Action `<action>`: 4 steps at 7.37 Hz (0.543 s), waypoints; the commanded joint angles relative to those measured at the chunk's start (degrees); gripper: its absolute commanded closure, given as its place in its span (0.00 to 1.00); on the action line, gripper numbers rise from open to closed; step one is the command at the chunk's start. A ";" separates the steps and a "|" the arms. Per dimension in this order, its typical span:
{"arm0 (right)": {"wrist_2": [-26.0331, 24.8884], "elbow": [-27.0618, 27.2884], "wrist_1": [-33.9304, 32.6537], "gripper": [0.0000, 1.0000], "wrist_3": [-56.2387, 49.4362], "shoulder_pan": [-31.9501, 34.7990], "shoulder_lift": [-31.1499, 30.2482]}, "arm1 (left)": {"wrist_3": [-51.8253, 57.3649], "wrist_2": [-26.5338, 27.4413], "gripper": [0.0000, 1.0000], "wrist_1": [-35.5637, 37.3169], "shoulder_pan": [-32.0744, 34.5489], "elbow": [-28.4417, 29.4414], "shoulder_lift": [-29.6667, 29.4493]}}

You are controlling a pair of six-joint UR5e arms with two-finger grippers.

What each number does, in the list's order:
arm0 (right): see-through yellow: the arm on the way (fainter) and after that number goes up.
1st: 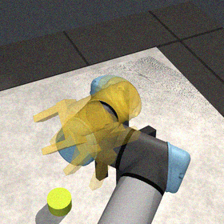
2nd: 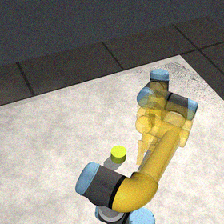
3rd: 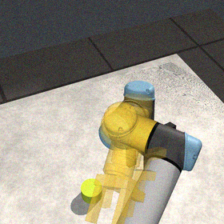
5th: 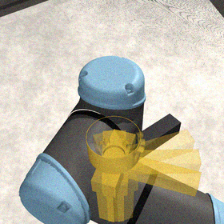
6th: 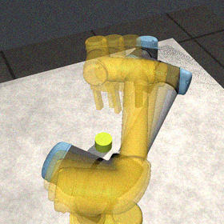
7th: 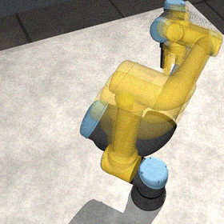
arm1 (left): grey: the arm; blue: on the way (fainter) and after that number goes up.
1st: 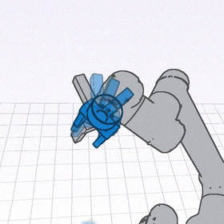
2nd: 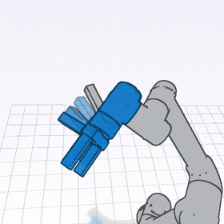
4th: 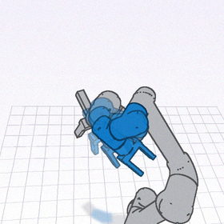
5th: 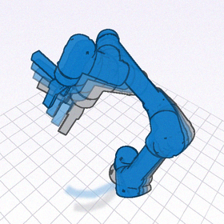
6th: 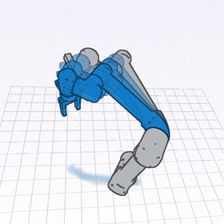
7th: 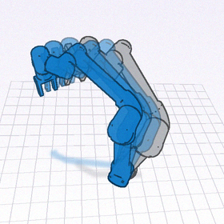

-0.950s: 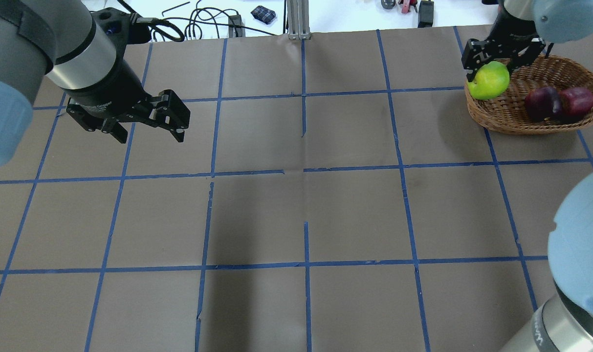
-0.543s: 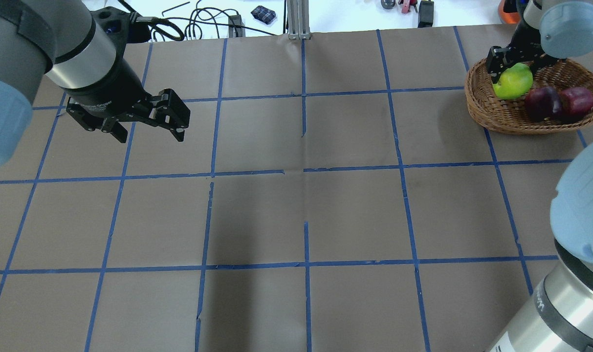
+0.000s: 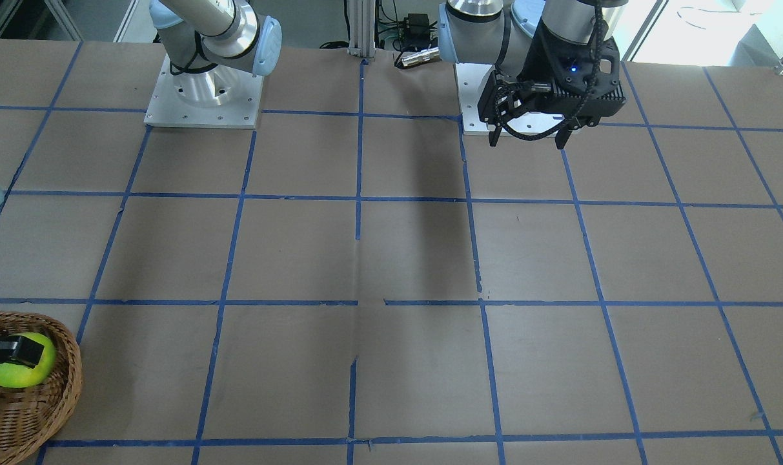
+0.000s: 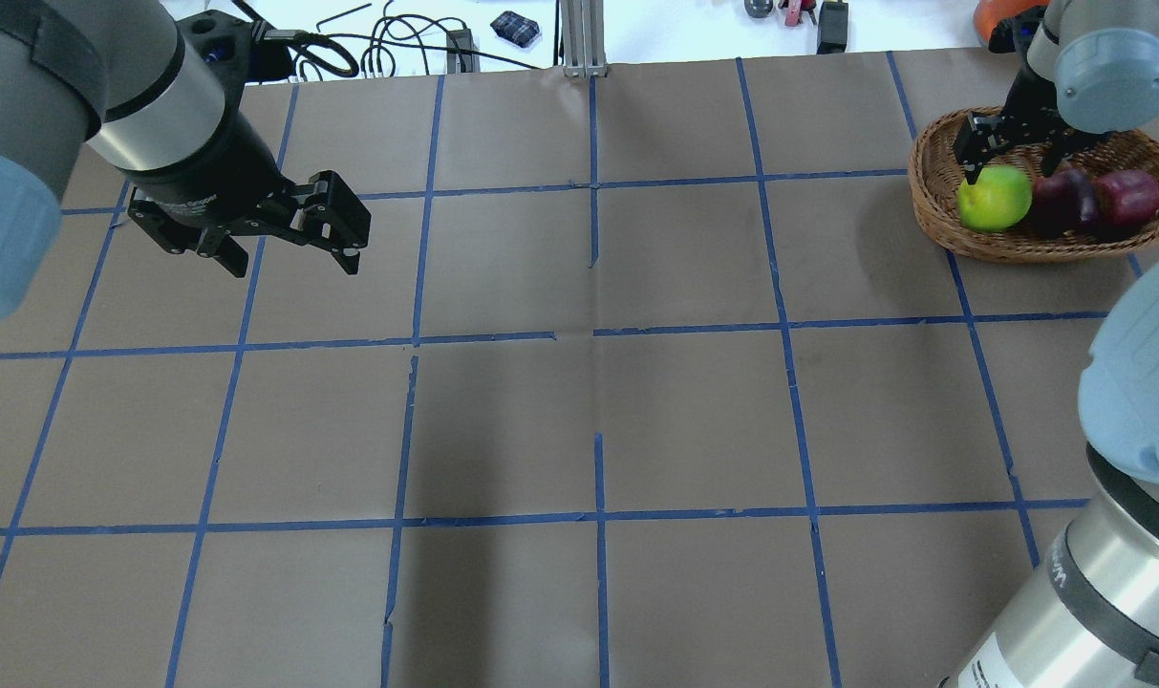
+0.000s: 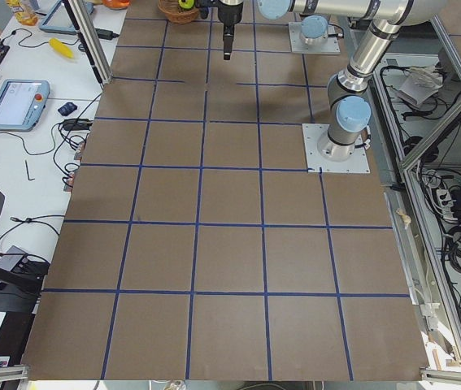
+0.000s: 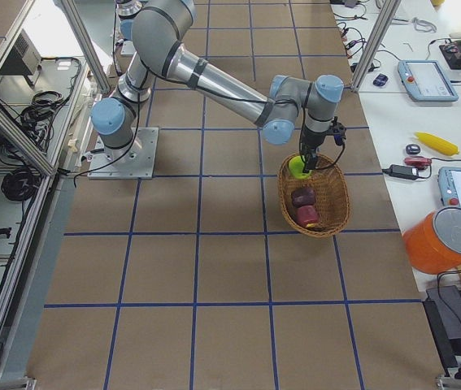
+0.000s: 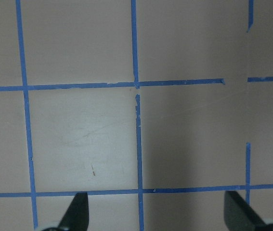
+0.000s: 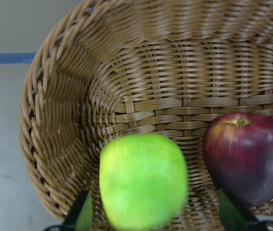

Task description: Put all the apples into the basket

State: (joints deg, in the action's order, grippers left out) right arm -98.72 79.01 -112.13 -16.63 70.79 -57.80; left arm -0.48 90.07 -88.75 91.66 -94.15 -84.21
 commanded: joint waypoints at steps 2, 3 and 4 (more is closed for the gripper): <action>0.45 -1.14 10.38 0.00 0.45 -0.83 -5.27 | 0.12 -0.07 0.00 0.06 -0.25 0.02 -0.08; 0.63 -1.06 15.75 0.00 0.98 -0.31 -10.00 | 0.12 -0.07 0.00 -0.02 -0.25 -0.07 0.10; 2.90 -0.79 21.54 0.00 1.33 -0.13 -13.36 | 0.21 -0.07 0.00 -0.02 -0.34 -0.07 0.01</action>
State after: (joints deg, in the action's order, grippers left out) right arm -97.65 78.08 -97.62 -15.80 70.35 -66.47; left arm -0.33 90.00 -88.75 91.39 -94.18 -84.20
